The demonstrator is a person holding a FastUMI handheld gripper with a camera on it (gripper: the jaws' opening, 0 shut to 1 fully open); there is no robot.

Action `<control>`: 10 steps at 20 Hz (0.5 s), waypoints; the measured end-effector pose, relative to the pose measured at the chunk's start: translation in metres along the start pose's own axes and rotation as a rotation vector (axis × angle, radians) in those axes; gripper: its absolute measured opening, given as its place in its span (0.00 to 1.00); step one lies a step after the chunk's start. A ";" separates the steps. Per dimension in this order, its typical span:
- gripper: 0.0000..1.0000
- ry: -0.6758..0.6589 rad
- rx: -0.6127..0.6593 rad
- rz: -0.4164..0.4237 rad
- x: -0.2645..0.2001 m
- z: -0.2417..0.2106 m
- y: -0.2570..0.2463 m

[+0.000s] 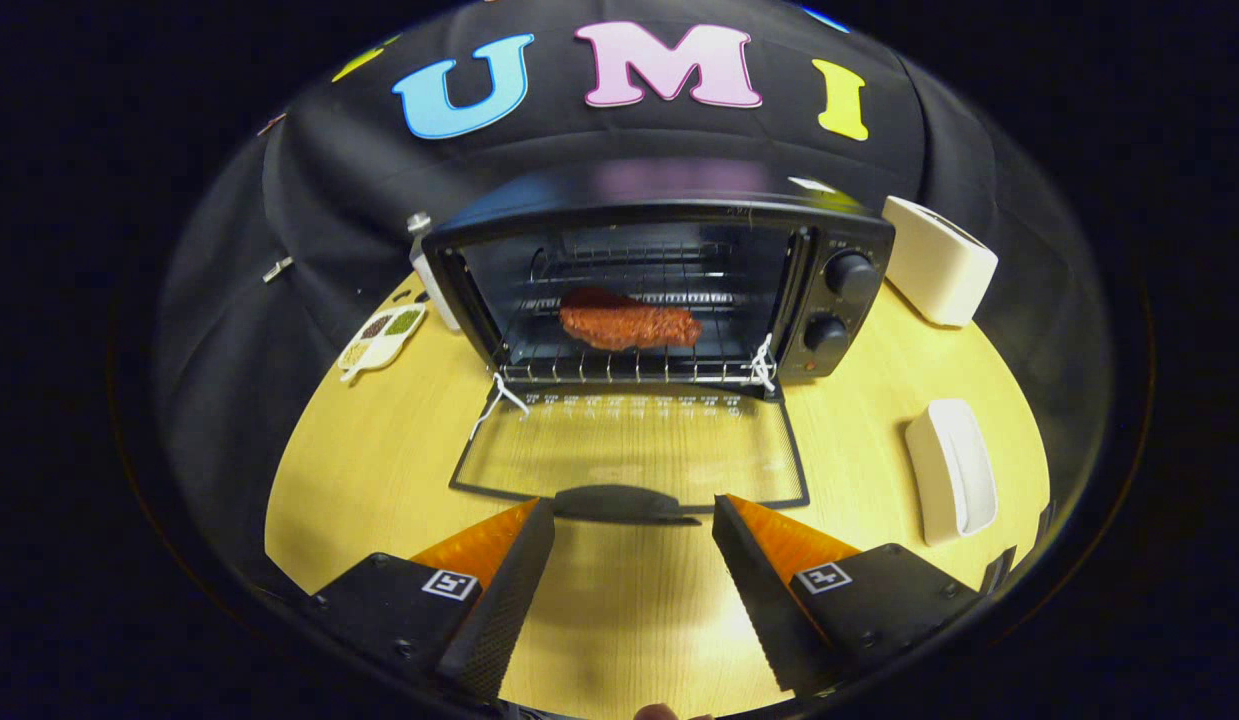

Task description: Open the toaster oven, put the food inside, and close the toaster oven door.

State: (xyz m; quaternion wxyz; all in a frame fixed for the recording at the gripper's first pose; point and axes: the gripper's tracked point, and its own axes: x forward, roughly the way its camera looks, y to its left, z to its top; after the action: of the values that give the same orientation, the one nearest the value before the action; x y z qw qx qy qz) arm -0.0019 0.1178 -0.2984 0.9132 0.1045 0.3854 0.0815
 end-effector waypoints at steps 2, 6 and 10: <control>0.99 0.028 -0.004 0.000 0.004 -0.012 0.004; 0.99 0.093 0.007 -0.008 0.019 -0.032 0.006; 0.99 0.131 -0.008 -0.043 0.034 -0.041 0.003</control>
State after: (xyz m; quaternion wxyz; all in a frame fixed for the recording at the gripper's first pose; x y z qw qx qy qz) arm -0.0081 0.1336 -0.3492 0.8880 0.0870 0.4462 0.0700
